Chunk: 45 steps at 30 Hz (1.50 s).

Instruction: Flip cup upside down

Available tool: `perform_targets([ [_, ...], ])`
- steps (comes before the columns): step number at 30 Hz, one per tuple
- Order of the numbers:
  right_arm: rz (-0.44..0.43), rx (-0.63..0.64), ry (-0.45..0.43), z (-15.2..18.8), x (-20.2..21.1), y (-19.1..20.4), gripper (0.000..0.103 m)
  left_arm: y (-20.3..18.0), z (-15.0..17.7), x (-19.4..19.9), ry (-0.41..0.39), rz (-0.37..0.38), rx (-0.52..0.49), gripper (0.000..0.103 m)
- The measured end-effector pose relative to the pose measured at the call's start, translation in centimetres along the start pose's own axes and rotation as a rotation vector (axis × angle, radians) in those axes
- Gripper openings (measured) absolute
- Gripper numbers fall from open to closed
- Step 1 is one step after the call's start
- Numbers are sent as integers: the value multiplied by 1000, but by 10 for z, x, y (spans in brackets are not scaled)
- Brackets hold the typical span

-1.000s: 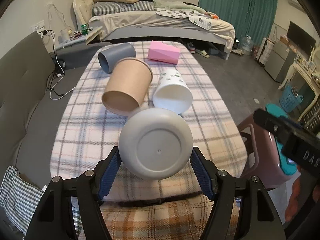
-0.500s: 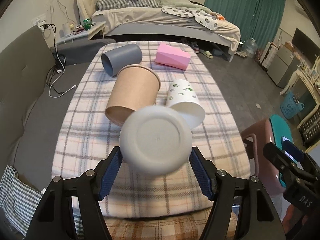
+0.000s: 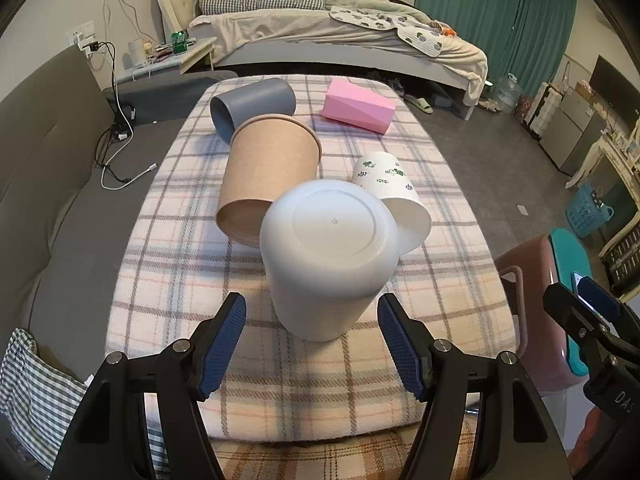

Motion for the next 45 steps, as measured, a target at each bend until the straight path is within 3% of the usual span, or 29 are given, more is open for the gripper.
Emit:
perform_targets([
  [7, 12, 12, -30, -5, 16, 6, 95, 3, -3, 13, -24, 15, 3, 70],
  [13, 20, 29, -77, -8, 44, 16, 95, 2, 1, 46, -84, 39, 1, 70],
  [24, 9, 88, -218, -10, 121, 51, 95, 20, 5, 155, -335, 7, 2, 72],
  [29, -16, 135, -288, -2, 148, 71, 96, 37, 22, 191, -445, -37, 34, 89],
  [30, -15, 143, -299, 0, 151, 73, 102, 43, 29, 197, -481, -41, 51, 90],
  [32, 1, 152, -326, 8, 153, 77, 103, 50, 36, 199, -504, -50, 62, 99],
  [36, -18, 141, -289, 19, 138, 81, 103, 54, 47, 192, -522, -145, 28, 99],
  [39, -14, 144, -261, 25, 128, 82, 103, 52, 54, 183, -521, -174, -2, 99],
  [45, -10, 127, -229, 31, 117, 79, 103, 49, 62, 169, -475, -163, -9, 99],
])
Point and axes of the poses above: each gripper's, at about its wrist camera, not at the fingertips, and x roughly against the way its jaws point, y to its left, z to its underside, the point moved 2 cm from there along -x, roughly the way its jaws point, and after that the axes turned 1 degree about y, right-handed, at the moved point
